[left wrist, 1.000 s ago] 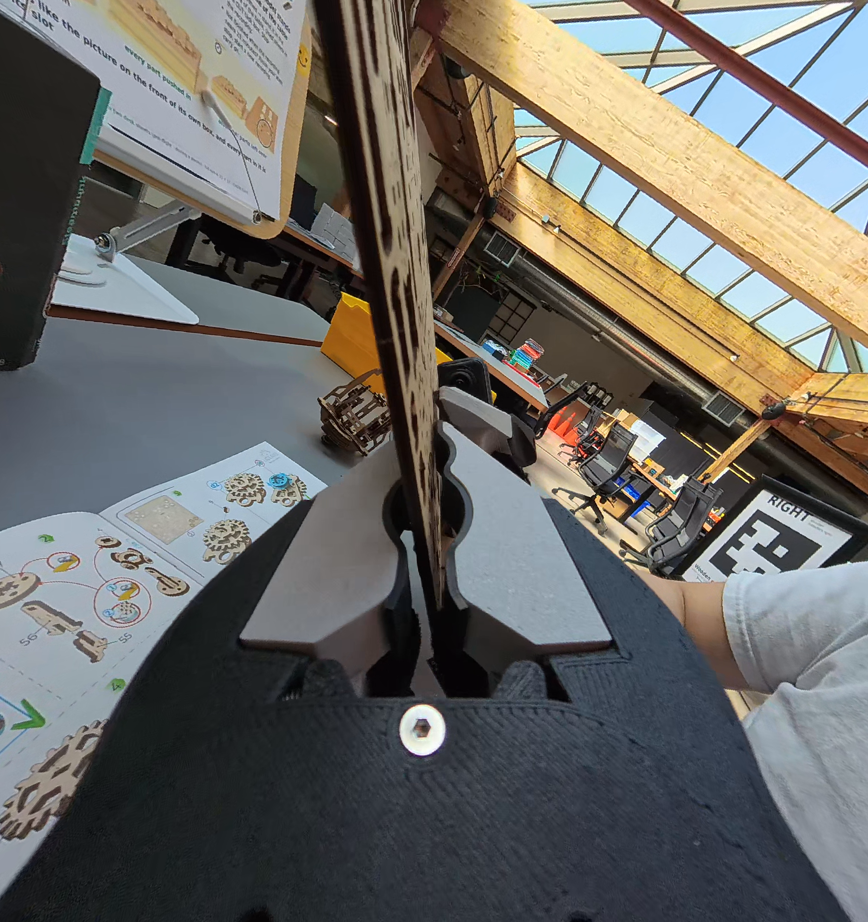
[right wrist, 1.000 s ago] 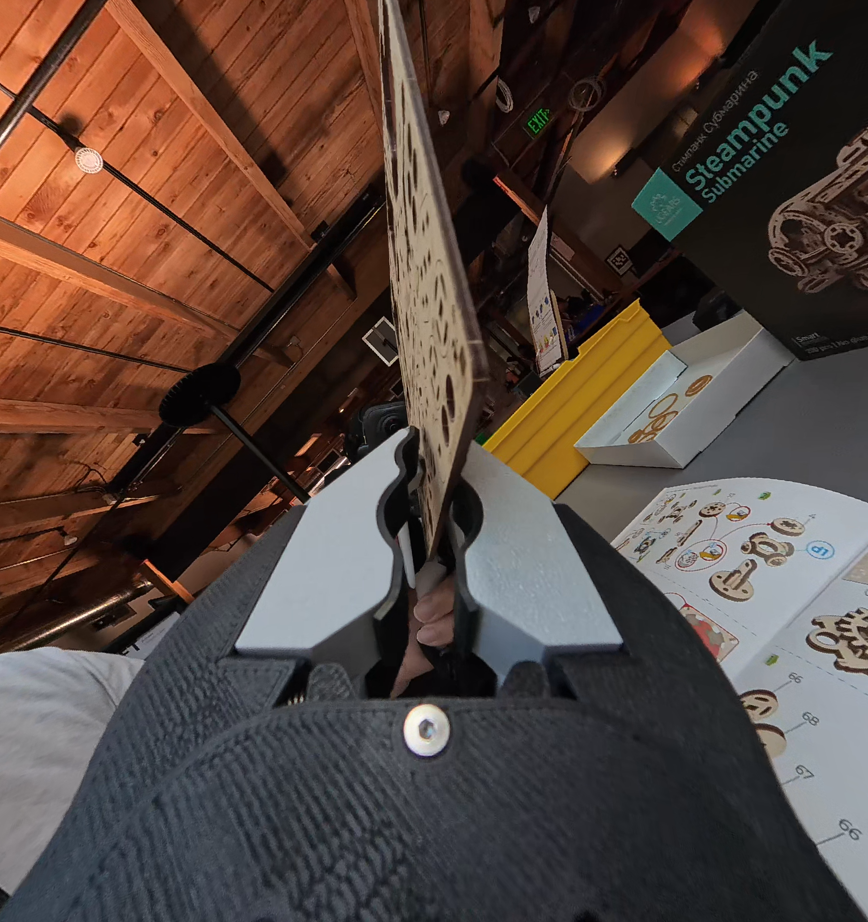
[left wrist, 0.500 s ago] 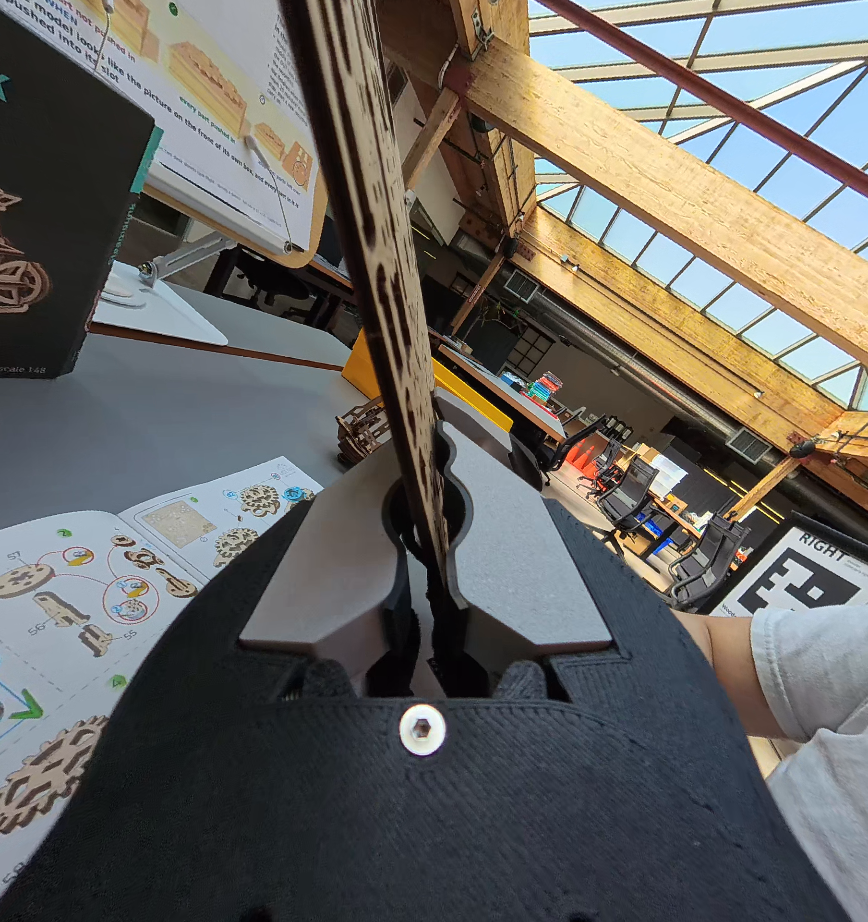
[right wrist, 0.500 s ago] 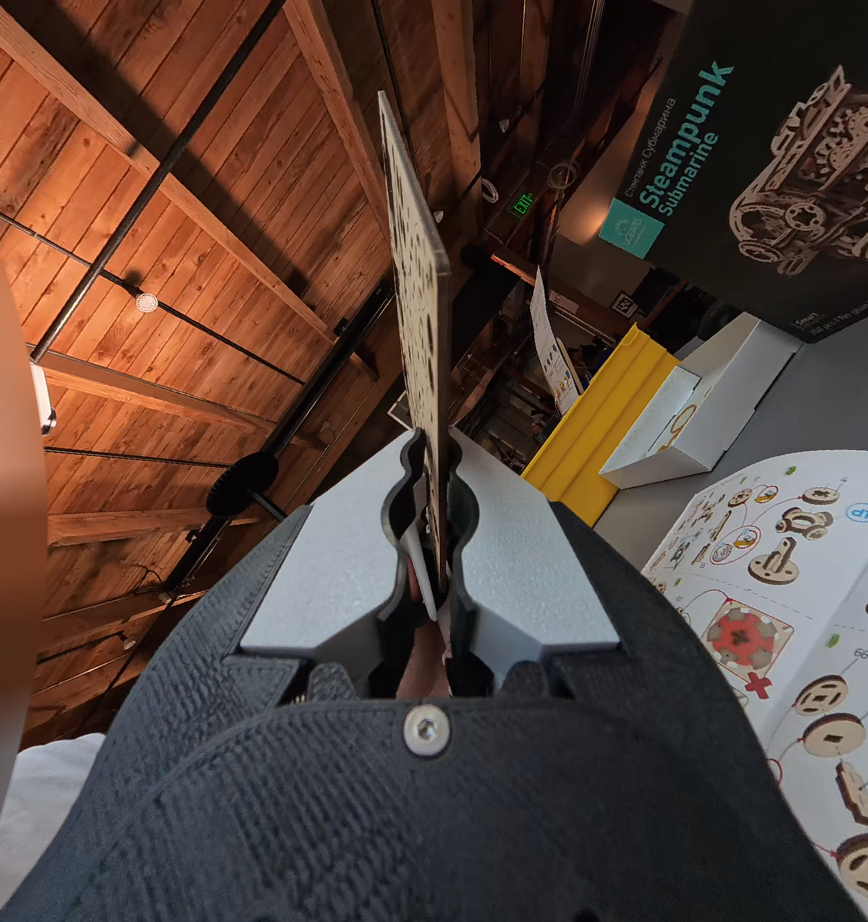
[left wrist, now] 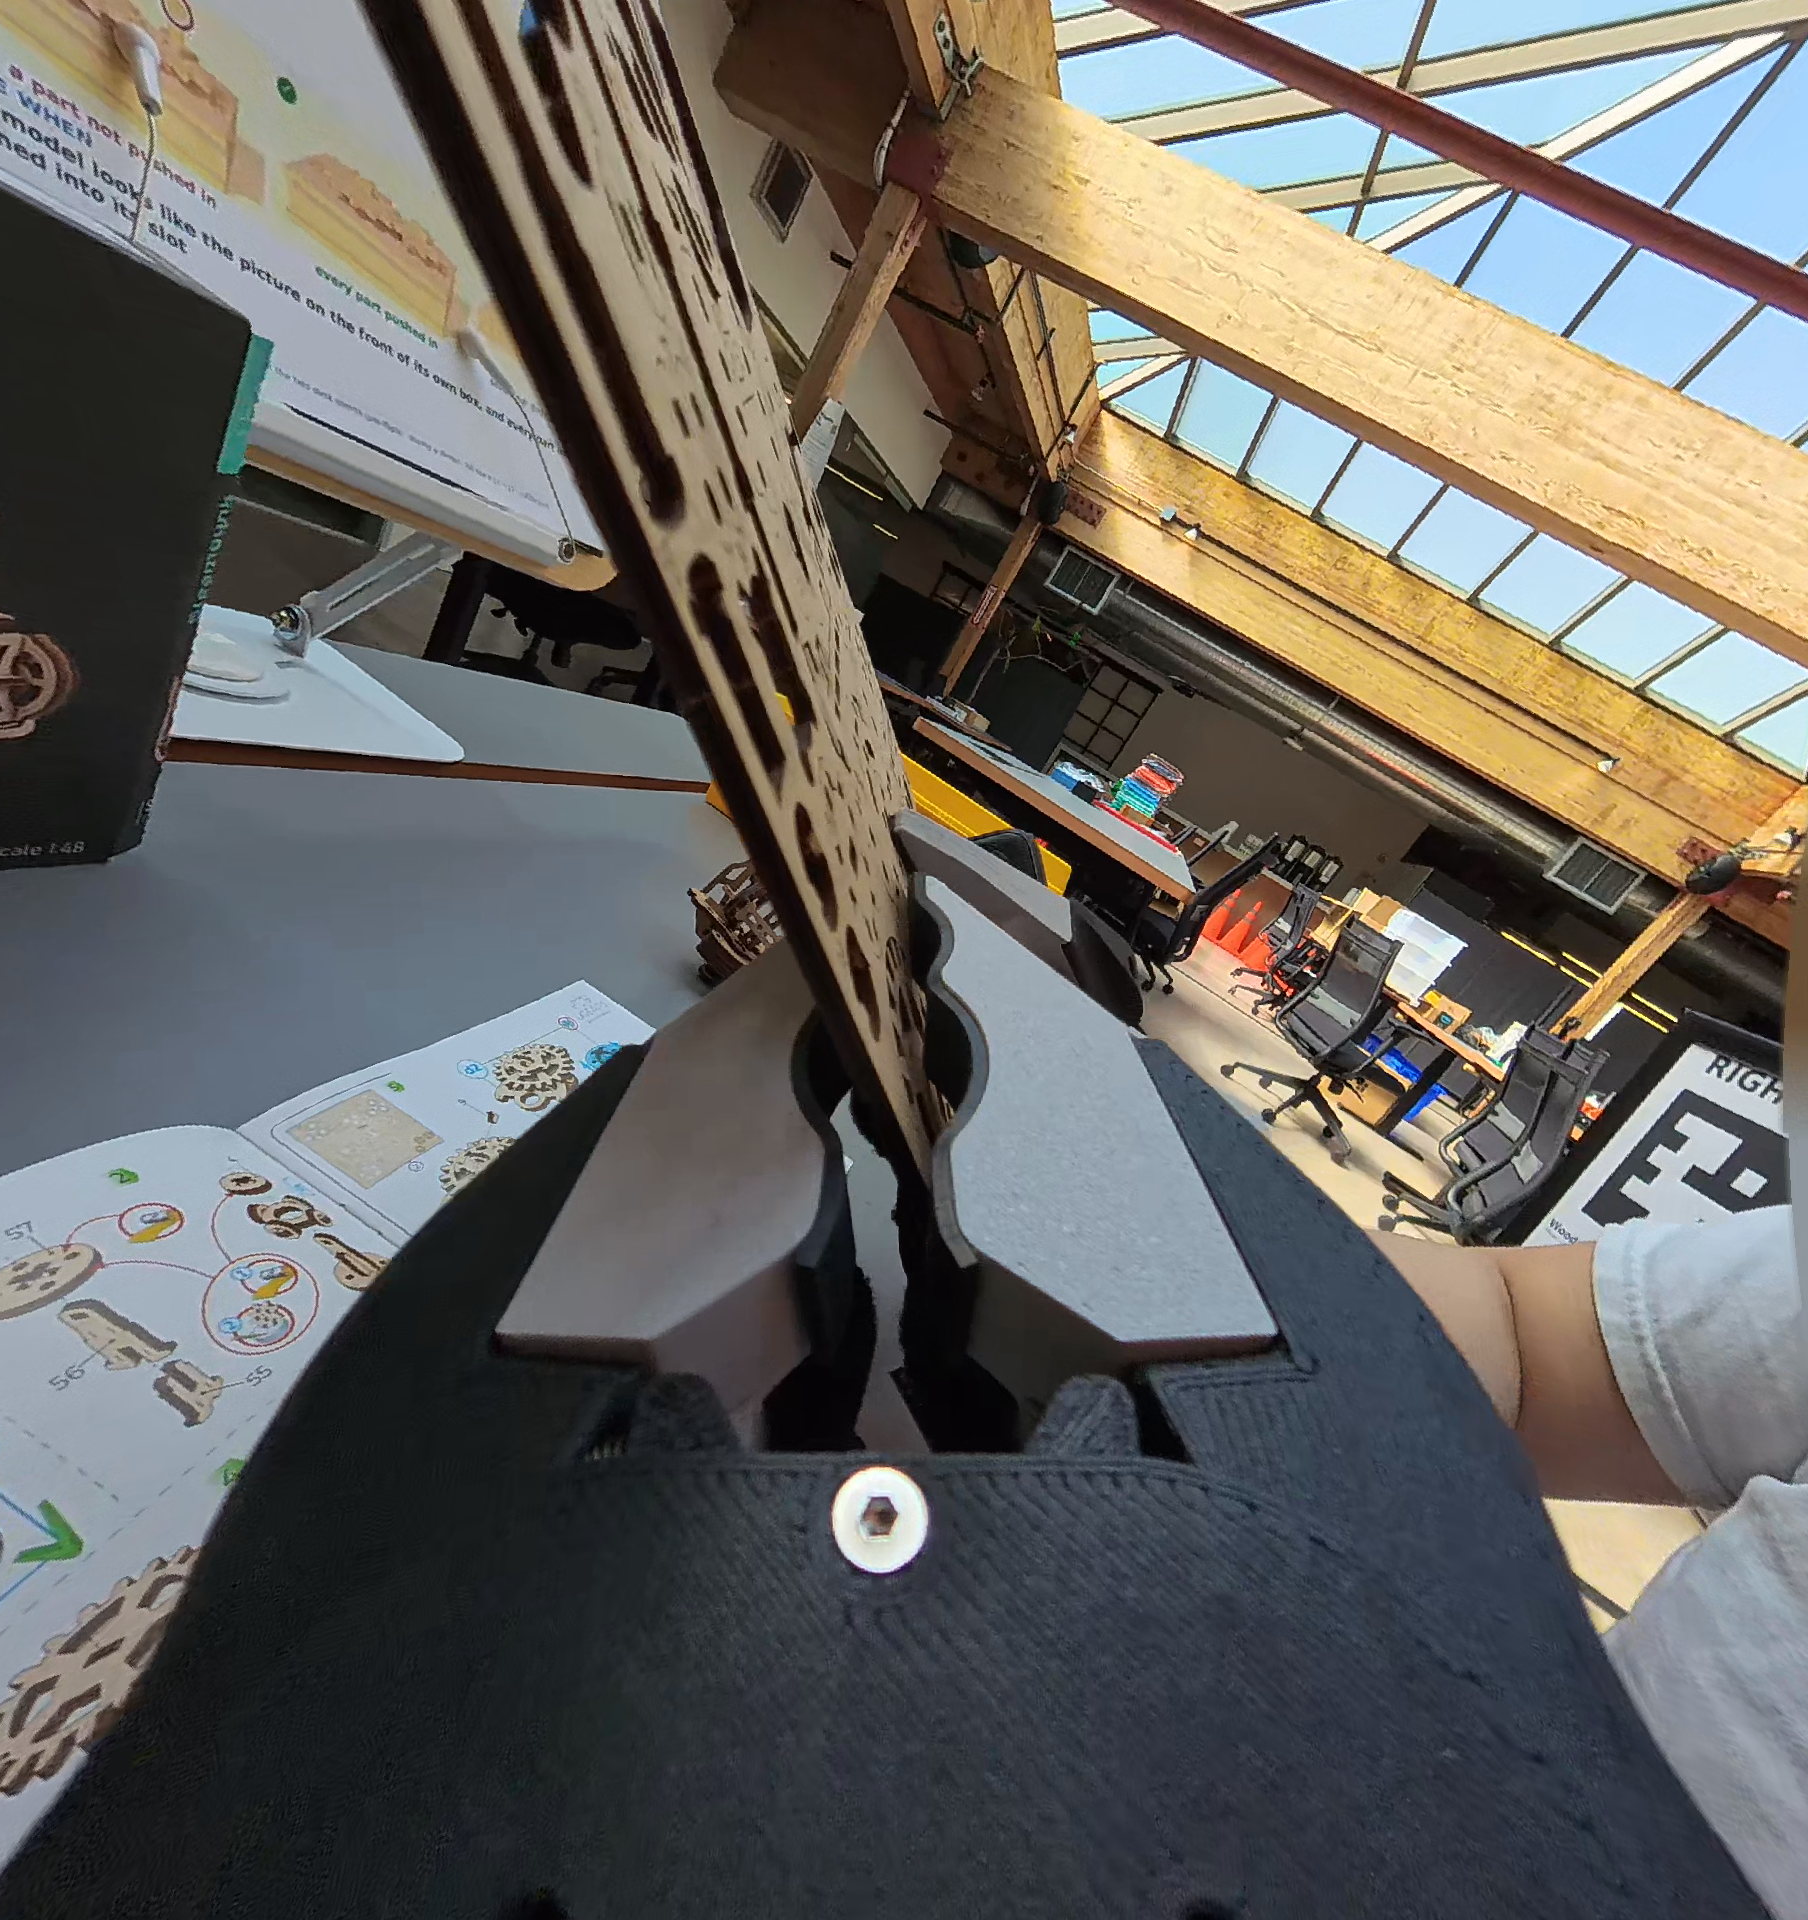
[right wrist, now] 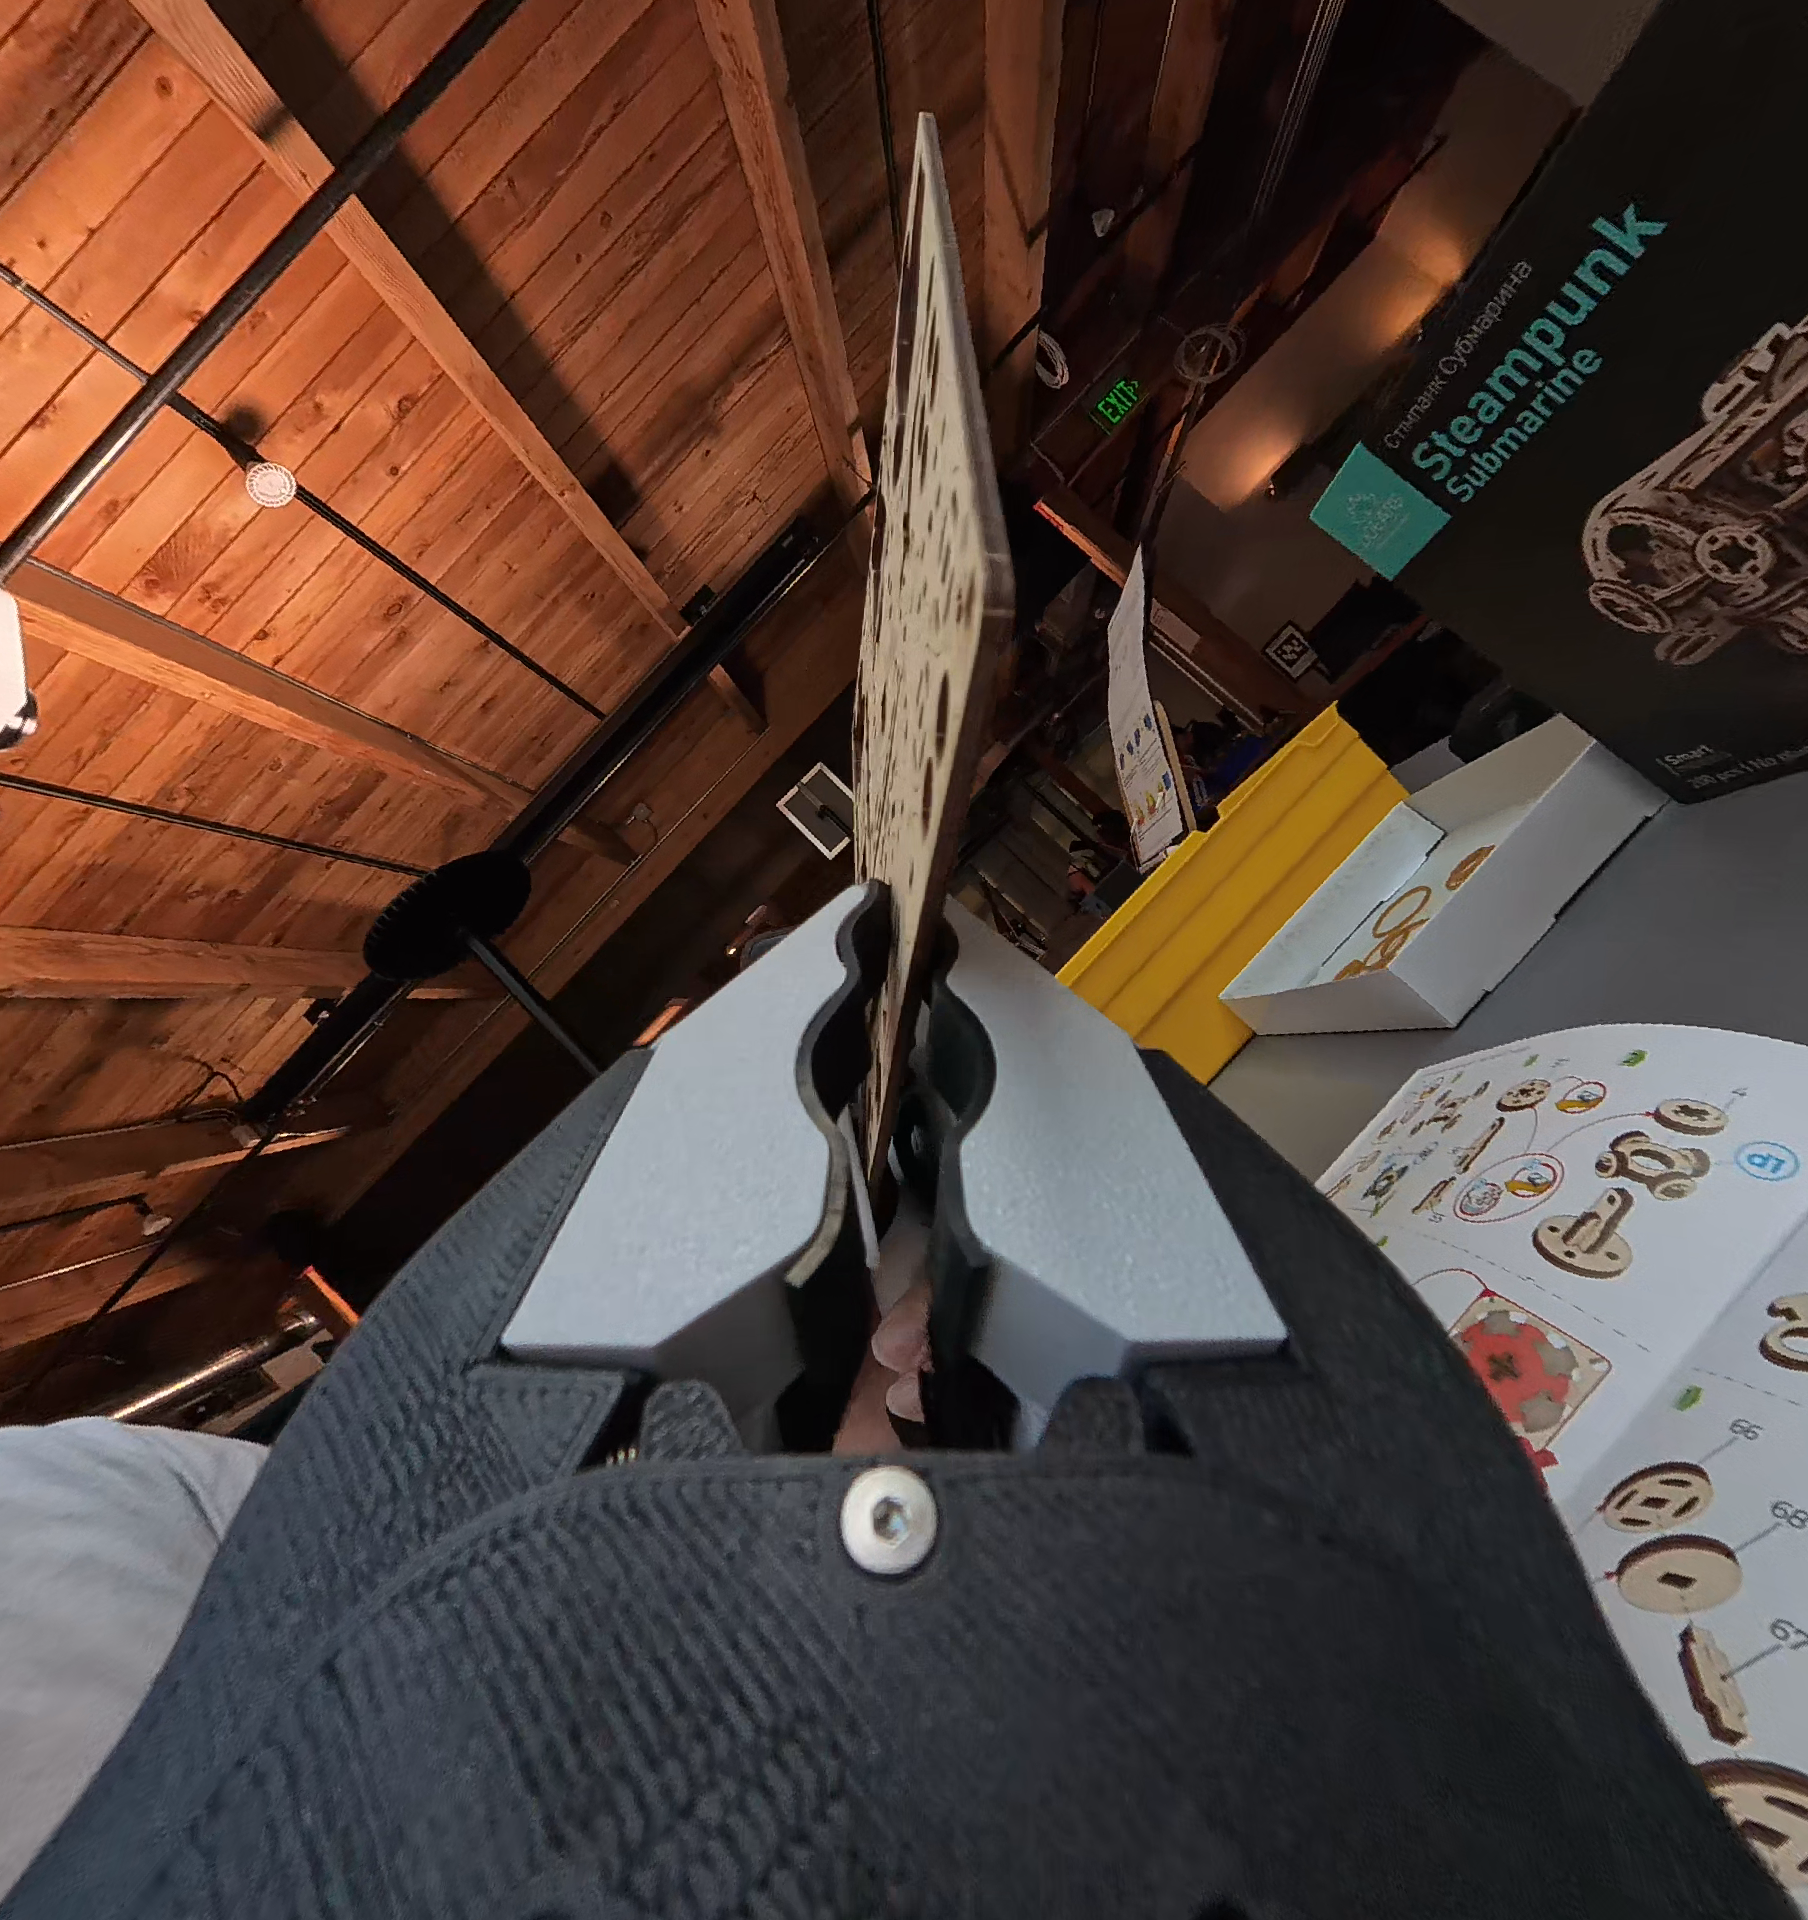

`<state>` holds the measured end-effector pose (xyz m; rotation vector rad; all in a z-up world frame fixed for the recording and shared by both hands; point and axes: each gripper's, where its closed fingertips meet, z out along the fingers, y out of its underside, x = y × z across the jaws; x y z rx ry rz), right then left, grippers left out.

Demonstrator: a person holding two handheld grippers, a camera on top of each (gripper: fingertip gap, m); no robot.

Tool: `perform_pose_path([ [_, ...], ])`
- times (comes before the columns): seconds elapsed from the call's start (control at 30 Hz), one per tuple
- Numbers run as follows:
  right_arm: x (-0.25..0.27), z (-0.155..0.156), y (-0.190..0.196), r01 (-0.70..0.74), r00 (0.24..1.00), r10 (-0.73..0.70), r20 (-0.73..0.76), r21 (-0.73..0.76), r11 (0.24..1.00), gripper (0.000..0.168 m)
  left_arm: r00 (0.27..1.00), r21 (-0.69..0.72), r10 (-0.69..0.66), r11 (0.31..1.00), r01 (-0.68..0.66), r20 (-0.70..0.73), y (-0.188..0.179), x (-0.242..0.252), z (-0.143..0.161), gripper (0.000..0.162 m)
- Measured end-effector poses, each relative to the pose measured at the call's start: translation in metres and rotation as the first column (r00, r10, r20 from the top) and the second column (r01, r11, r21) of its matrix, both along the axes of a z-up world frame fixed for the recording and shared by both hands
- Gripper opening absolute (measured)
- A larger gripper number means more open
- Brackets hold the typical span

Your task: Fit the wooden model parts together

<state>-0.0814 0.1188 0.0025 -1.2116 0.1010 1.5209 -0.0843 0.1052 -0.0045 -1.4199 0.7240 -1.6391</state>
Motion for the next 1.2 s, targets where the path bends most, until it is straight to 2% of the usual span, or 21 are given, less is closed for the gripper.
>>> perform_pose_path([
  [0.23, -0.0007, -0.0027, -0.0002, -0.003, 1.000, 0.004, 0.029, -0.014, 1.000, 0.003, 0.999, 0.030, 0.022, 0.999, -0.021, -0.025, -0.0002, -0.0001, -0.0012, 0.001],
  [0.3, 0.0006, -0.0016, -0.0001, -0.033, 0.999, 0.033, -0.001, -0.022, 0.999, 0.004, 0.999, 0.057, 0.027, 0.998, -0.025, -0.033, -0.0001, 0.0009, -0.0007, 0.001],
  [0.4, 0.0028, -0.0018, 0.0017, -0.060, 0.997, 0.057, -0.052, -0.062, 0.996, 0.014, 0.998, 0.084, 0.053, 0.995, -0.049, -0.039, 0.0007, 0.0024, -0.0010, 0.000],
  [0.47, 0.0008, -0.0011, 0.0022, -0.068, 0.997, 0.065, -0.032, -0.075, 0.995, 0.011, 0.997, 0.106, 0.066, 0.993, -0.061, -0.045, 0.0010, 0.0009, 0.0004, 0.001],
  [0.83, -0.0029, -0.0050, 0.0060, -0.077, 0.997, 0.076, -0.017, -0.112, 0.991, 0.017, 0.995, 0.103, 0.075, 0.992, -0.068, -0.067, 0.0035, 0.0011, -0.0029, 0.001],
  [1.2, -0.0021, 0.0010, 0.0001, -0.054, 0.999, 0.054, 0.001, -0.050, 0.997, 0.006, 0.998, 0.093, 0.048, 0.995, -0.044, -0.040, -0.0028, 0.0024, 0.0022, 0.001],
])
